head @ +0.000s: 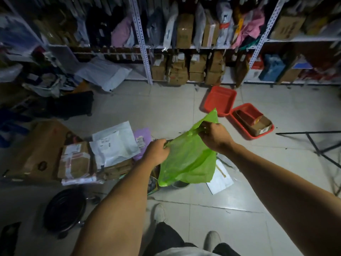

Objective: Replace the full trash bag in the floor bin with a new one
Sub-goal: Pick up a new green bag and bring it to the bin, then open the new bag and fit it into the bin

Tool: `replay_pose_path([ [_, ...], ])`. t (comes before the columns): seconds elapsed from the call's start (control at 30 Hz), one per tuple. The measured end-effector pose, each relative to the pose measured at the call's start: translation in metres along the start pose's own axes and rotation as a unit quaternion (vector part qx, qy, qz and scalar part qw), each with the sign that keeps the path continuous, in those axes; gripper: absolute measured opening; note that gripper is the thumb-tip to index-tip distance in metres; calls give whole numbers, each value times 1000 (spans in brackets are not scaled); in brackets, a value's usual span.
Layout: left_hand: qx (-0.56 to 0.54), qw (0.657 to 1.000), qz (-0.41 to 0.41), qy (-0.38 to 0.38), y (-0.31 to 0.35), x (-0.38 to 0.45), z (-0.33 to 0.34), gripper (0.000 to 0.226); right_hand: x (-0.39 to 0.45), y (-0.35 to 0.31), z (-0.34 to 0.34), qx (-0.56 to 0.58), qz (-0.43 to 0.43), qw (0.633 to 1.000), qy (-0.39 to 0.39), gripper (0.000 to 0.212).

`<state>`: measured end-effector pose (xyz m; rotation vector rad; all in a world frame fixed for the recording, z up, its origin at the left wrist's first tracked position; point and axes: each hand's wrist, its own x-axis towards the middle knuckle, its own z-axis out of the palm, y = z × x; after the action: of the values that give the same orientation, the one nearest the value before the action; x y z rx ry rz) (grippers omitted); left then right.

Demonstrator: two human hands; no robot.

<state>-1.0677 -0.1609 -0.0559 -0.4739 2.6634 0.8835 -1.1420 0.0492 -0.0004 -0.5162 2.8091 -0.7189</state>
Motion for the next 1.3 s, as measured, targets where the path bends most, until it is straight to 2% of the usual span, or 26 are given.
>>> replay_pose_path([
  [0.07,-11,1000,6,-17,-11,19,-6,26,8,-1,5,-34,41,998,-25,28],
  [0.2,-33,999,1,-37,-25,46,-12,28,17,7,20,-78,57,992,-77,51],
  [0.33,-31,995,-7,-90,-30,61,-11,28,24,27,44,-129,59,979,-149,86],
  [0.43,2,993,5,-117,-33,73,-2,39,33,47,61,-178,66,962,-195,94],
  [0.5,49,990,11,-130,-34,81,6,46,39,63,72,-195,80,954,-215,86],
  [0.57,75,987,3,-144,-33,89,16,50,46,81,84,-182,99,954,-219,67],
  [0.67,84,983,-17,-163,-34,101,33,59,55,107,106,-154,141,950,-232,43],
  [0.73,71,983,-31,-166,-36,109,47,62,61,123,124,-153,153,947,-236,36],
  [0.87,57,977,-27,-203,-58,132,77,54,71,151,168,-104,147,952,-247,33],
  [0.93,93,973,-20,-212,-79,146,93,37,72,164,194,-42,116,961,-245,47],
  [1.0,107,977,-33,-180,-100,160,112,19,72,173,218,21,127,963,-238,47],
  [1.1,29,986,-95,-136,-123,176,145,36,75,182,253,149,226,934,-235,26],
  [1.2,-59,980,-133,-136,-134,190,177,26,76,190,299,237,310,892,-227,23],
  [1.3,-129,970,-157,-134,-146,205,202,20,78,193,339,293,352,866,-198,21],
])
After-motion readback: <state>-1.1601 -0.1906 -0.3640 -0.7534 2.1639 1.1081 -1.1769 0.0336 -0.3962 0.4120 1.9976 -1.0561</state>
